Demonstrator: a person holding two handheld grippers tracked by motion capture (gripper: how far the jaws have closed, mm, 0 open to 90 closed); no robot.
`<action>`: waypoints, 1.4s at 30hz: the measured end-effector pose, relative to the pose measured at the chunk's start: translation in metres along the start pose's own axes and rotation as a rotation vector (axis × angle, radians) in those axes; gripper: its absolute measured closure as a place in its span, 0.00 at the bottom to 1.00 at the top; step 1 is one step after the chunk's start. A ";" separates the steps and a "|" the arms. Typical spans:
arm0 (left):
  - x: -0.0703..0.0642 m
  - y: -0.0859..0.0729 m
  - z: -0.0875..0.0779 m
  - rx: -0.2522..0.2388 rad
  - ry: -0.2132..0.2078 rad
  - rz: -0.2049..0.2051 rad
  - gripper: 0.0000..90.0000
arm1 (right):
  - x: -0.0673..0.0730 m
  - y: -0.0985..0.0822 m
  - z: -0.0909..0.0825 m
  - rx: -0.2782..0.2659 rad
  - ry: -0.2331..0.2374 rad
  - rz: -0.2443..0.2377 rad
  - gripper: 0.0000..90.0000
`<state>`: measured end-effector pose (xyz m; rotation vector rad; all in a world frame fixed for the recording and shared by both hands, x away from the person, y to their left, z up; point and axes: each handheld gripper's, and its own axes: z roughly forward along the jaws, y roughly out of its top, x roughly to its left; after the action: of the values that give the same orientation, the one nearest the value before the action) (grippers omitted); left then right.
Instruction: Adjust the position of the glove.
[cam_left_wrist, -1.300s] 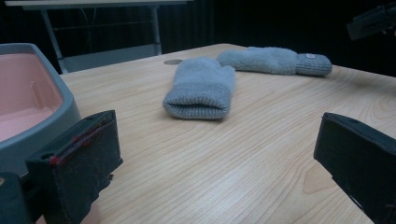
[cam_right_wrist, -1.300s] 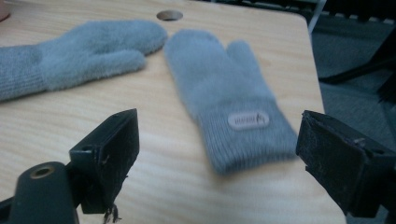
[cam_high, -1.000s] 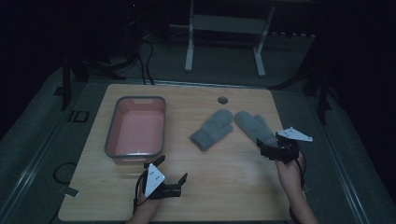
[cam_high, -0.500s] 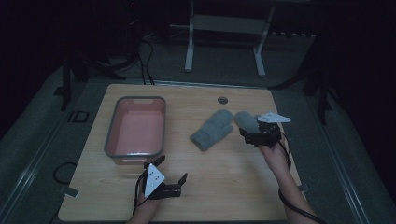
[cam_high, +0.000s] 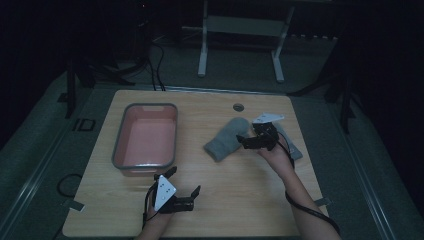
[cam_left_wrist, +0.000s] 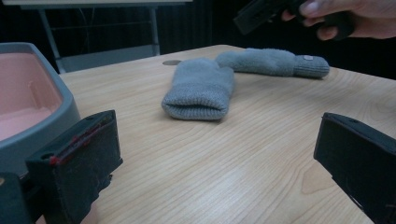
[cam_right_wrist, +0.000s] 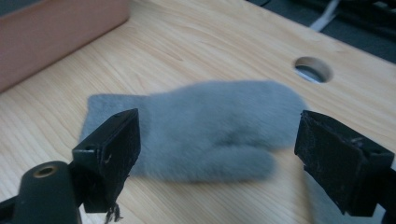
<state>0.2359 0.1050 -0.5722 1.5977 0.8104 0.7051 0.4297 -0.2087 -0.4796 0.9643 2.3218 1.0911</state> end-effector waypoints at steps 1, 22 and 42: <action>0.000 0.000 0.000 0.000 0.000 0.000 0.01 | 0.000 0.001 0.004 0.001 0.003 0.006 0.16; 0.000 0.000 0.000 0.003 -0.008 0.000 0.01 | -0.014 0.017 0.070 0.112 0.016 0.002 0.23; 0.000 0.000 0.000 0.010 -0.019 -0.007 0.01 | -0.020 0.002 0.102 0.209 0.079 0.001 0.70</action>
<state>0.2364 0.1052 -0.5720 1.6070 0.8068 0.6808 0.5050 -0.1700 -0.5397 1.0134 2.5392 0.9152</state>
